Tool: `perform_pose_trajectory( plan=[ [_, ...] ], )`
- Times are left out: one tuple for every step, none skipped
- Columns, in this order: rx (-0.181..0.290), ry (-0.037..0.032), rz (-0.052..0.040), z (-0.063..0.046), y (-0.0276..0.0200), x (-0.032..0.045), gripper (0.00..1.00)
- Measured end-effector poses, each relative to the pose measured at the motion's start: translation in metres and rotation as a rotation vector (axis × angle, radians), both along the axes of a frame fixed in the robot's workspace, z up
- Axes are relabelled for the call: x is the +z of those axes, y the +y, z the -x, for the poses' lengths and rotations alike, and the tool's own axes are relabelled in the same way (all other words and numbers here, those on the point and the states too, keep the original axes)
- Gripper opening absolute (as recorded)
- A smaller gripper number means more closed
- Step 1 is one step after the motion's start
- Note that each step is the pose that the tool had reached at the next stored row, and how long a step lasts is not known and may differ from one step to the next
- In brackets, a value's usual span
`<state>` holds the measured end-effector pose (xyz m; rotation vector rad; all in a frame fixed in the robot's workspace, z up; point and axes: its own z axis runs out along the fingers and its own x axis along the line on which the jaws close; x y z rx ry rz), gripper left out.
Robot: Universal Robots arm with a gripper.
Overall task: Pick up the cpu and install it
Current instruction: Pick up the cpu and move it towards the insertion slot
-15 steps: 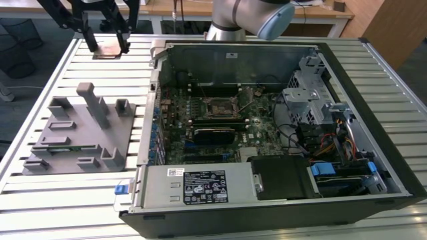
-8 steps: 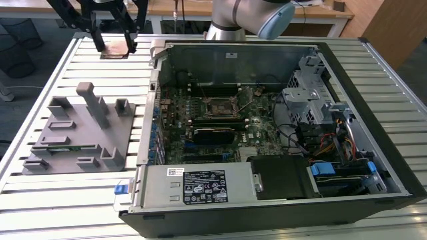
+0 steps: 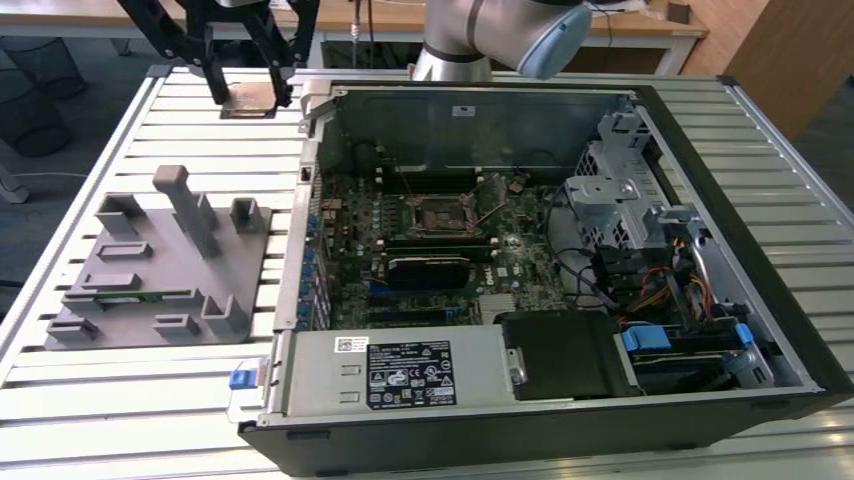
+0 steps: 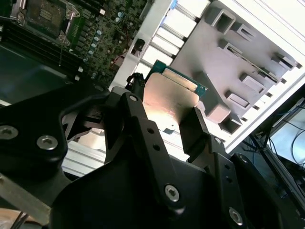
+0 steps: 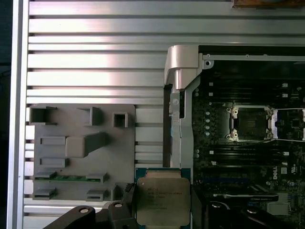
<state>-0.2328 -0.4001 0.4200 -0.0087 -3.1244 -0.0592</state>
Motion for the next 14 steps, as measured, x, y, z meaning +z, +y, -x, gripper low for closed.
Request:
perform_pose_trajectory(
  plan=[
    [0.0,0.0,0.0,-0.002,0.0,0.0,0.54],
    [0.0,0.0,0.0,-0.004,0.0,0.0,0.54],
    [0.0,0.0,0.0,-0.006,0.0,0.0,0.54],
    [0.0,0.0,0.0,-0.008,0.0,0.0,0.54],
    [0.0,-0.0001,0.0,-0.01,0.0,-0.0001,0.54],
    [0.0,0.0001,0.0,-0.012,0.0,0.0,0.54],
    [0.0,0.0,0.0,-0.014,0.0,-0.0001,0.54],
    [0.0,0.0,0.0,-0.016,0.0,-0.0001,0.54],
    [0.0,0.0,0.0,-0.018,0.0,-0.0001,0.54],
    [0.0,0.0,0.0,-0.021,0.0,-0.0001,0.54],
    [0.0,0.0,0.0,-0.023,0.0,-0.0001,0.54],
    [0.0,0.0,0.0,-0.025,0.0,-0.0001,0.54],
    [0.0,0.0001,0.0,-0.028,0.0,-0.0001,0.54],
    [0.0,0.0,0.0,-0.031,0.0,-0.0001,0.54]
  ],
)
